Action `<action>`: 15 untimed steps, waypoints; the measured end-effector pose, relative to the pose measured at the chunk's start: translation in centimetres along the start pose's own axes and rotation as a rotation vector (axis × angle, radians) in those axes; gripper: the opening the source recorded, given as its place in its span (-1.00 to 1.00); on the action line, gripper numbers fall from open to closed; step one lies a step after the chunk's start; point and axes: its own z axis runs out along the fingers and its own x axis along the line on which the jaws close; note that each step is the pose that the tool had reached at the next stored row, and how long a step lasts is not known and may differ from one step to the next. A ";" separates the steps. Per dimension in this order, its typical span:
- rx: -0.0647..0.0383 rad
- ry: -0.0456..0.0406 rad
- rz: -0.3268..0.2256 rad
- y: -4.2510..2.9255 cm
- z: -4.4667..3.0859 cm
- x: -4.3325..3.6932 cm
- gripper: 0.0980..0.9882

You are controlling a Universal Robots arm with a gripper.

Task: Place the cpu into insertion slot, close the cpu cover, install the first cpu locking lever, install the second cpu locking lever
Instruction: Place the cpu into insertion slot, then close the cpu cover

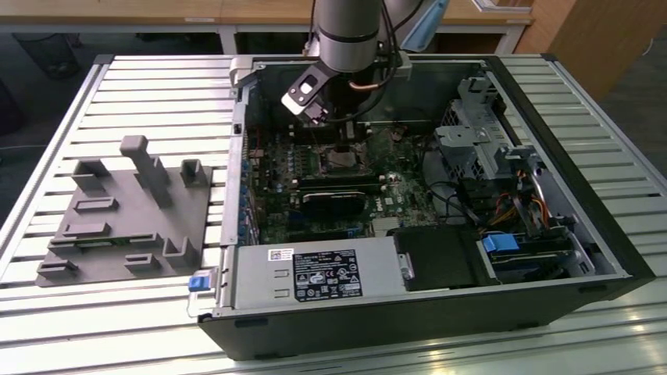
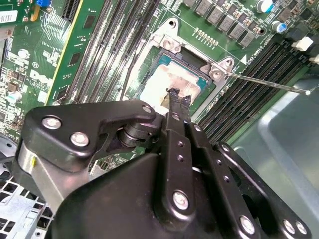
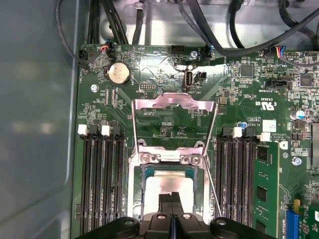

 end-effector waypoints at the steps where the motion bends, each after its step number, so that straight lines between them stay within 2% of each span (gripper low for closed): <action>1: 0.001 0.0006 0.000 0.00 -0.03 0.00 -0.95; 10: 0.002 0.0193 0.001 0.05 -0.90 0.01 -0.95; 15: 0.006 0.0315 0.001 0.11 -1.91 0.02 -0.95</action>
